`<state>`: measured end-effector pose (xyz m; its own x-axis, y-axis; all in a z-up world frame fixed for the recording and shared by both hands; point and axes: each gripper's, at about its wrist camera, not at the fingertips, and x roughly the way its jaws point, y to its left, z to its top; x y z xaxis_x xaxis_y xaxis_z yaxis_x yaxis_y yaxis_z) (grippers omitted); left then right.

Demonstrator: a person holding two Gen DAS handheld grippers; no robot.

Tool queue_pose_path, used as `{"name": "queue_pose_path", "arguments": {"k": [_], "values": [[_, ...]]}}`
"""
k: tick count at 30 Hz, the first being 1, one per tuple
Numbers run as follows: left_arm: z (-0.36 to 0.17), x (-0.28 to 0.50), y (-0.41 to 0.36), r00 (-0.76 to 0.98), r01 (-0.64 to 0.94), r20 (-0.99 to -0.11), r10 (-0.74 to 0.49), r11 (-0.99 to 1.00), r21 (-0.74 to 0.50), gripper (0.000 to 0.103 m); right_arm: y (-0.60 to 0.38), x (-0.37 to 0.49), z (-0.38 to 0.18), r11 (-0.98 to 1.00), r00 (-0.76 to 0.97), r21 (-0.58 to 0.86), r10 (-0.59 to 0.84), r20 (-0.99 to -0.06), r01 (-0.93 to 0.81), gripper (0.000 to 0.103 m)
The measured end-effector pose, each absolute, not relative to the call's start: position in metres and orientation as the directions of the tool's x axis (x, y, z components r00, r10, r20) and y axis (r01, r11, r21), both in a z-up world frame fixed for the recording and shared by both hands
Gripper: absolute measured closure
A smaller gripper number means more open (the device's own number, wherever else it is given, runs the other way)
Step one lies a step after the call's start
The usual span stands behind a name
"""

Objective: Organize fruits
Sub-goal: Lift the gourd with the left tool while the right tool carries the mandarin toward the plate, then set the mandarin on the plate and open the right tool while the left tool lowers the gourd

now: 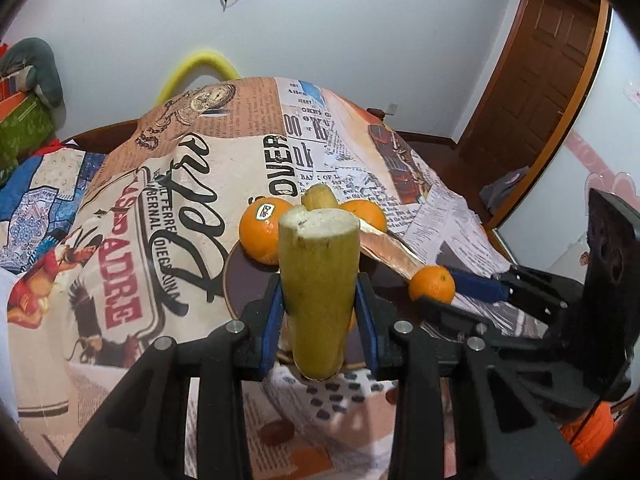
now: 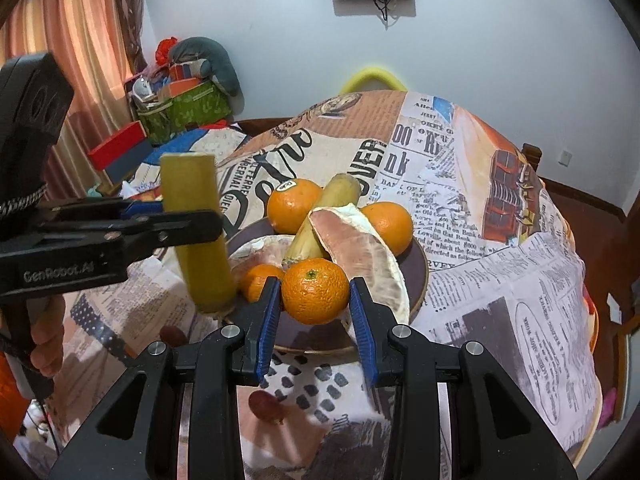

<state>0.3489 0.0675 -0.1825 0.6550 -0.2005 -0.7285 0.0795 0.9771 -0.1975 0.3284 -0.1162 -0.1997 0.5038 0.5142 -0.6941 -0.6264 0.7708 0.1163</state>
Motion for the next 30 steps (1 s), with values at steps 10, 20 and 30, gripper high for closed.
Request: {"name": "queue_pose_path", "arguments": {"k": [10, 20, 30], "values": [[-0.197, 0.373, 0.067, 0.643, 0.066, -0.745, -0.179, 0.982, -0.179, 0.069, -0.105, 0.332, -0.209, 0.76, 0.494, 0.095, 0.506, -0.707, -0.642, 0.071], [-0.198, 0.376, 0.068, 0.651, 0.067, -0.734, -0.194, 0.978, -0.199, 0.069, -0.1, 0.331, -0.209, 0.752, 0.488, 0.092, 0.51, -0.709, -0.653, 0.068], [-0.18, 0.35, 0.064, 0.672, 0.097, -0.72, -0.175, 0.984, -0.148, 0.069, -0.105, 0.319, -0.197, 0.752, 0.499, 0.095, 0.521, -0.692, -0.652, 0.068]]}}
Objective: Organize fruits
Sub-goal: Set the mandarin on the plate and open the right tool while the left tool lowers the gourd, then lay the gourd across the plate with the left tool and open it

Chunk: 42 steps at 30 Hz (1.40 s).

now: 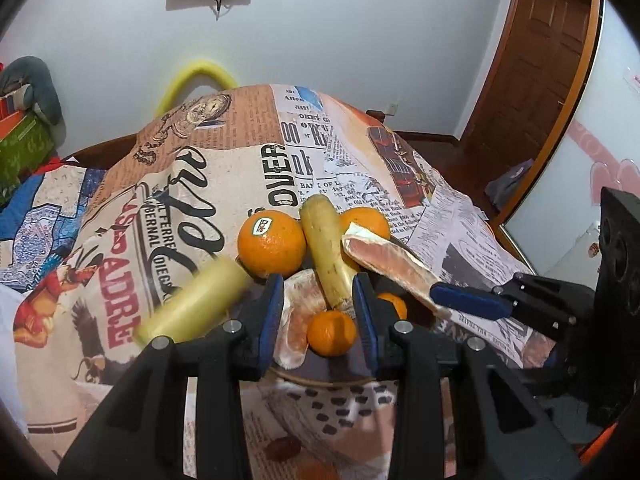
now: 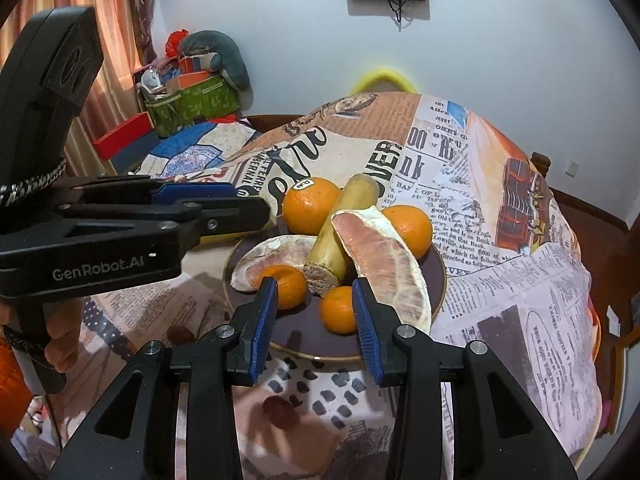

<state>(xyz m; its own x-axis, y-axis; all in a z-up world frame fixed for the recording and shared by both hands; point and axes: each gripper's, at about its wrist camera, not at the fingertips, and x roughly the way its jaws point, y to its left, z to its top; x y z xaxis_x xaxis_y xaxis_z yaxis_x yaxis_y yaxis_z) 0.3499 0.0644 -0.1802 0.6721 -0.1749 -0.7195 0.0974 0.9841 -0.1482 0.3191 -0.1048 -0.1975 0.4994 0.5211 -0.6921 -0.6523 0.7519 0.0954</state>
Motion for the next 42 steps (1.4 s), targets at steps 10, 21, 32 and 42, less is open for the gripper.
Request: {"name": "queue_pose_path", "arguments": {"k": [10, 21, 32, 42], "values": [[-0.189, 0.32, 0.125, 0.644, -0.015, -0.764, -0.041, 0.998, -0.067, 0.065, -0.12, 0.312, -0.188, 0.769, 0.526, 0.086, 0.51, -0.68, -0.634, 0.068], [-0.23, 0.368, 0.171, 0.548, -0.064, -0.832, 0.088, 0.996, 0.063, 0.05, -0.131, 0.328, -0.198, 0.784, 0.511, 0.116, 0.5, -0.699, -0.609, 0.068], [-0.262, 0.45, 0.158, 0.478, 0.063, -0.873, 0.097, 0.988, 0.144, 0.046, -0.137, 0.339, -0.202, 0.787, 0.514, 0.135, 0.511, -0.689, -0.601, 0.067], [-0.268, 0.461, 0.164, 0.467, 0.001, -0.879, 0.094, 0.994, 0.107, 0.062, -0.138, 0.341, -0.208, 0.782, 0.498, 0.156, 0.523, -0.692, -0.604, 0.067]]}}
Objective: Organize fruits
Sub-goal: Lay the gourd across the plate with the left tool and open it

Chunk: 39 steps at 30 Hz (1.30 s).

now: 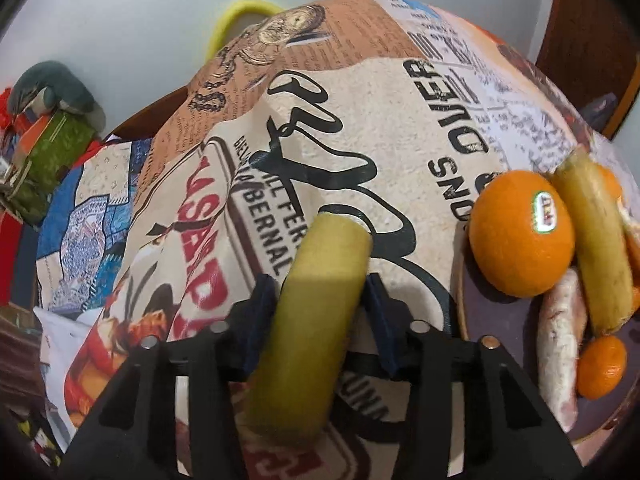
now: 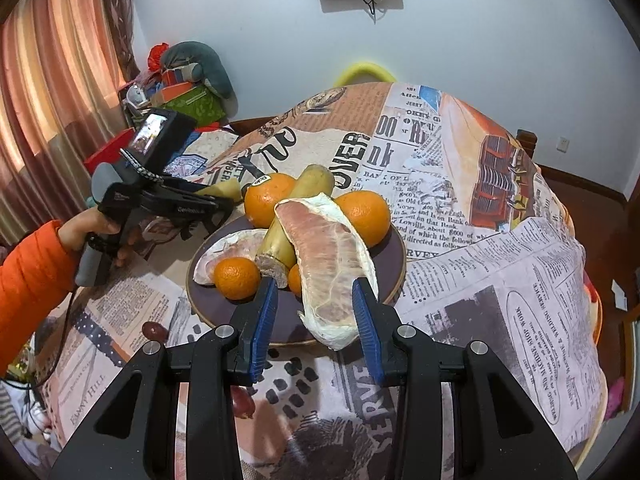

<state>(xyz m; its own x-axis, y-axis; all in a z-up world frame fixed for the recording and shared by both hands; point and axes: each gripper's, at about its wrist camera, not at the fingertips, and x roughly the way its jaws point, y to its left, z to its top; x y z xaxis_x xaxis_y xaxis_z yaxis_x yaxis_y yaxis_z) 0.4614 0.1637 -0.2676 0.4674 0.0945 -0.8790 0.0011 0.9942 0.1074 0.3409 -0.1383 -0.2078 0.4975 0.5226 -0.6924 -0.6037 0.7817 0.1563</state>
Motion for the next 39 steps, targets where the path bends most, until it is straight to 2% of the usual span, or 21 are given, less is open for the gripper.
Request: {"name": "queue_pose_path", "arguments": {"k": [3, 9, 12, 17, 19, 21, 24, 33, 37, 39], "values": [[-0.254, 0.445, 0.165, 0.491, -0.004, -0.869, 0.056, 0.998, 0.062, 0.065, -0.139, 0.339, -0.207, 0.78, 0.498, 0.158, 0.526, -0.69, -0.605, 0.067], [-0.217, 0.405, 0.148, 0.582, 0.032, -0.813, 0.025, 0.998, 0.054, 0.065, -0.142, 0.336, -0.204, 0.784, 0.503, 0.161, 0.525, -0.686, -0.599, 0.067], [-0.199, 0.393, 0.14, 0.6, 0.067, -0.799, -0.042, 0.998, -0.002, 0.066, -0.145, 0.334, -0.202, 0.786, 0.503, 0.175, 0.531, -0.682, -0.593, 0.067], [-0.182, 0.386, 0.106, 0.62, 0.16, -0.779, -0.098, 0.987, 0.003, 0.066, -0.144, 0.332, -0.199, 0.784, 0.504, 0.173, 0.534, -0.678, -0.597, 0.067], [-0.183, 0.389, 0.093, 0.613, 0.192, -0.781, -0.116, 0.981, 0.004, 0.066, -0.143, 0.331, -0.197, 0.782, 0.507, 0.164, 0.532, -0.677, -0.601, 0.067], [-0.186, 0.395, 0.075, 0.624, 0.208, -0.779, -0.063, 0.974, 0.088, 0.067, -0.142, 0.332, -0.196, 0.782, 0.513, 0.159, 0.532, -0.674, -0.602, 0.067], [-0.195, 0.406, 0.064, 0.614, 0.21, -0.788, -0.029, 0.969, 0.128, 0.066, -0.143, 0.333, -0.196, 0.779, 0.511, 0.166, 0.539, -0.669, -0.604, 0.067], [-0.213, 0.429, 0.07, 0.592, 0.205, -0.803, -0.065, 0.976, 0.072, 0.066, -0.141, 0.341, -0.206, 0.776, 0.498, 0.183, 0.546, -0.674, -0.603, 0.067], [-0.209, 0.423, 0.067, 0.596, 0.248, -0.791, -0.138, 0.969, 0.018, 0.061, -0.14, 0.341, -0.208, 0.776, 0.496, 0.186, 0.547, -0.675, -0.602, 0.067], [-0.209, 0.421, 0.062, 0.57, 0.297, -0.799, -0.191, 0.955, -0.017, 0.049, -0.139, 0.341, -0.208, 0.775, 0.493, 0.188, 0.549, -0.675, -0.604, 0.067]]}}
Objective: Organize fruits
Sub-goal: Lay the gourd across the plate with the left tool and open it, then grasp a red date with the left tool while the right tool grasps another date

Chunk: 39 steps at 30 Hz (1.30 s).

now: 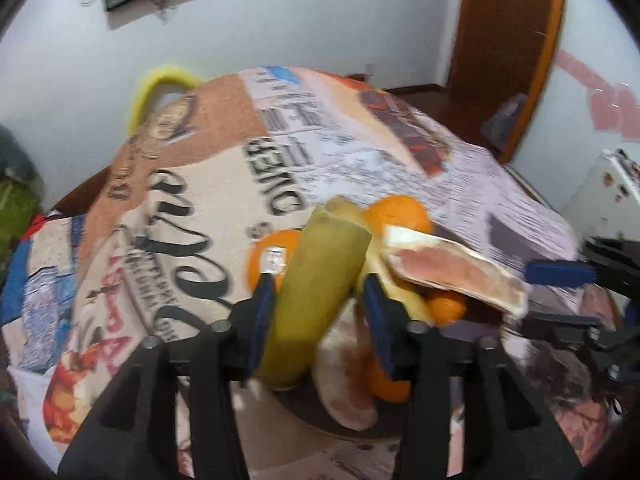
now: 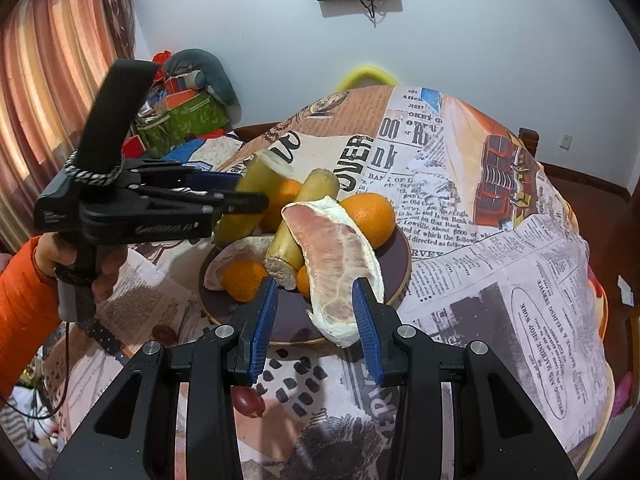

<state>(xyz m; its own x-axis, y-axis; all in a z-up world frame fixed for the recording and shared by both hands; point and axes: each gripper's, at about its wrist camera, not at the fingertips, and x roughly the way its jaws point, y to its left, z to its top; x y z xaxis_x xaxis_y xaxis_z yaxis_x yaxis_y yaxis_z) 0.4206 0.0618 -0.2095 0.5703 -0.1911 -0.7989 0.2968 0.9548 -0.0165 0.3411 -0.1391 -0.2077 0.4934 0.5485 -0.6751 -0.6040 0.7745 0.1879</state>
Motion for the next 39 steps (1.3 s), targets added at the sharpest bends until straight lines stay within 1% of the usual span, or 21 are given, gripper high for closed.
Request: {"name": "queue_pose_path", "arguments": {"k": [1, 4, 8, 10, 15, 23, 30, 32, 39], "values": [[-0.211, 0.418, 0.058, 0.575, 0.301, -0.796, -0.189, 0.954, -0.008, 0.046, -0.139, 0.341, -0.207, 0.775, 0.495, 0.186, 0.547, -0.675, -0.604, 0.067], [-0.213, 0.415, 0.051, 0.593, 0.297, -0.792, -0.148, 0.954, 0.044, 0.046, -0.138, 0.34, -0.207, 0.777, 0.499, 0.177, 0.542, -0.676, -0.604, 0.067], [-0.208, 0.414, 0.06, 0.586, 0.254, -0.791, -0.175, 0.967, -0.026, 0.046, -0.138, 0.339, -0.206, 0.778, 0.5, 0.178, 0.542, -0.675, -0.603, 0.067], [-0.202, 0.407, 0.066, 0.605, 0.227, -0.776, -0.177, 0.973, -0.045, 0.046, -0.138, 0.338, -0.204, 0.779, 0.502, 0.174, 0.539, -0.677, -0.602, 0.067], [-0.184, 0.376, 0.078, 0.641, 0.177, -0.751, -0.16, 0.982, -0.058, 0.046, -0.137, 0.328, -0.198, 0.777, 0.503, 0.171, 0.54, -0.675, -0.606, 0.067], [-0.174, 0.315, 0.086, 0.647, 0.138, -0.75, -0.137, 0.989, -0.062, 0.046, -0.132, 0.301, -0.186, 0.774, 0.509, 0.15, 0.535, -0.675, -0.615, 0.067], [-0.191, 0.274, 0.083, 0.618, 0.126, -0.777, -0.122, 0.991, -0.055, 0.046, -0.126, 0.278, -0.199, 0.775, 0.48, 0.13, 0.503, -0.719, -0.618, 0.067], [-0.199, 0.267, 0.083, 0.601, 0.125, -0.789, -0.131, 0.99, -0.069, 0.046, -0.124, 0.274, -0.205, 0.775, 0.467, 0.128, 0.493, -0.734, -0.618, 0.067], [-0.229, 0.264, 0.083, 0.559, 0.126, -0.82, -0.123, 0.99, -0.062, 0.046, -0.116, 0.271, -0.238, 0.781, 0.427, 0.082, 0.422, -0.8, -0.619, 0.067]]}}
